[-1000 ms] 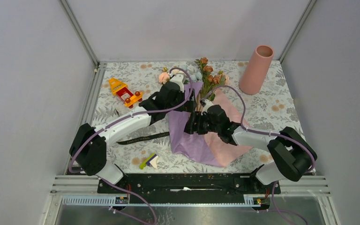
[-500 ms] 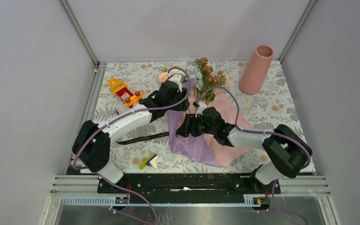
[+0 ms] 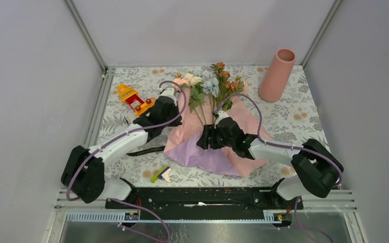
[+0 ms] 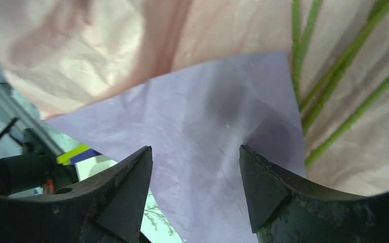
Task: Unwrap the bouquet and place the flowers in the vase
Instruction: Unfold the wrapping paper at the center of the board.
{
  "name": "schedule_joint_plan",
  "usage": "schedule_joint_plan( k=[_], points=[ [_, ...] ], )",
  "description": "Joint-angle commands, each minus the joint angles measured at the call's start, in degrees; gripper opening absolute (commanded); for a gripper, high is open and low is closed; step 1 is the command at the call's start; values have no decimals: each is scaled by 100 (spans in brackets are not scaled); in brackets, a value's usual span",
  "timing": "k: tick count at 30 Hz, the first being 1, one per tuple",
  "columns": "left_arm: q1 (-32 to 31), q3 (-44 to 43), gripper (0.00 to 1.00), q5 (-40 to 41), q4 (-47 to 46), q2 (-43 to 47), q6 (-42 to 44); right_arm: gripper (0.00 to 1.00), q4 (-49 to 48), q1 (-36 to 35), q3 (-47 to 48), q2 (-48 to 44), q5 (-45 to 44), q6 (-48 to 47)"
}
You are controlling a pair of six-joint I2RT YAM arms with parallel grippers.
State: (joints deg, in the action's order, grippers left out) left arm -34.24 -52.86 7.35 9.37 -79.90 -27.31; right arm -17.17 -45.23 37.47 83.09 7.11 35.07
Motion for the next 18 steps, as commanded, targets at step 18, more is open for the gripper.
schedule_joint_plan(
  k=[18],
  points=[
    [855, 2222, 13, 1351, -78, 1509, -1277, 56, 2633, -925, 1351, 1246, -2503, -326]
  ],
)
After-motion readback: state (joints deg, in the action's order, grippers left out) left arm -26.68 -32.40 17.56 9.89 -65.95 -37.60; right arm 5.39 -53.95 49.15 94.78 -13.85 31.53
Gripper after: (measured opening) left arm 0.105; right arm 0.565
